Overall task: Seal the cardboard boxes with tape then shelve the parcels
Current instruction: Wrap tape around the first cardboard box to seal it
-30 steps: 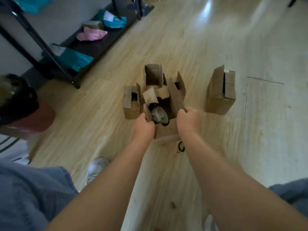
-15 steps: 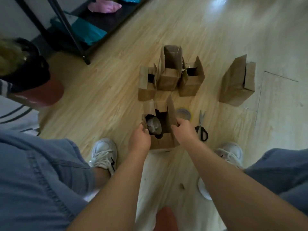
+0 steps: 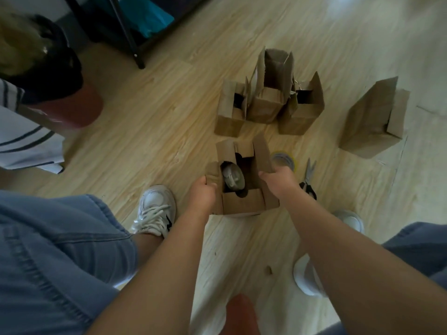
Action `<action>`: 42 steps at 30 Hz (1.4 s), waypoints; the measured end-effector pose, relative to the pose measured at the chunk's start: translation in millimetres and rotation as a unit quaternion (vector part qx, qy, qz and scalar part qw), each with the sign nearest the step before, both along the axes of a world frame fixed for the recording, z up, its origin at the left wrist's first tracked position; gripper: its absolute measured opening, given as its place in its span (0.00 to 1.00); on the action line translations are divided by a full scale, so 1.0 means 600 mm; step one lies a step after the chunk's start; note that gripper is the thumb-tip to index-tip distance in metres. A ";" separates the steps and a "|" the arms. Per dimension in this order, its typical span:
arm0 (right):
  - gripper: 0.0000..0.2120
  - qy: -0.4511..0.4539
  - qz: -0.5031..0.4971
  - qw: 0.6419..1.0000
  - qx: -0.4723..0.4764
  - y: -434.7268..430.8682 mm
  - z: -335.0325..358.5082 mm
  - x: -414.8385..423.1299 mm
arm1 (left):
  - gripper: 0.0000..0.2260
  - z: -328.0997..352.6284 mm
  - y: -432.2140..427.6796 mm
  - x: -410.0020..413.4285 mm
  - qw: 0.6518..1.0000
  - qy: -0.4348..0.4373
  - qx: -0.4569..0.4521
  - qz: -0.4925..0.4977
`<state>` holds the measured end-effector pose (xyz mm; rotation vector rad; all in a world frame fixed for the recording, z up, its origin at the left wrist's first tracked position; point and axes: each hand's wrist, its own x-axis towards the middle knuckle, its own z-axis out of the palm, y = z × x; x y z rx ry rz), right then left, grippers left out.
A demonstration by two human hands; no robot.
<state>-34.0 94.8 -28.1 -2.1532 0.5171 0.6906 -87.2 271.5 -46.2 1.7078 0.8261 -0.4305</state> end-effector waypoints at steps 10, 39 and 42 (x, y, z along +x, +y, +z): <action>0.22 0.013 -0.063 0.996 0.061 -0.019 -0.015 -0.031 | 0.03 -0.013 -0.001 0.002 0.997 -0.003 -0.052 0.065; 0.30 -0.112 0.206 0.961 -0.144 0.019 -0.015 -0.086 | 0.15 -0.016 -0.041 -0.003 0.993 0.016 0.114 -0.036; 0.48 -0.048 0.280 0.934 -0.217 0.021 -0.013 -0.091 | 0.13 -0.007 -0.045 0.002 0.998 0.012 0.064 -0.013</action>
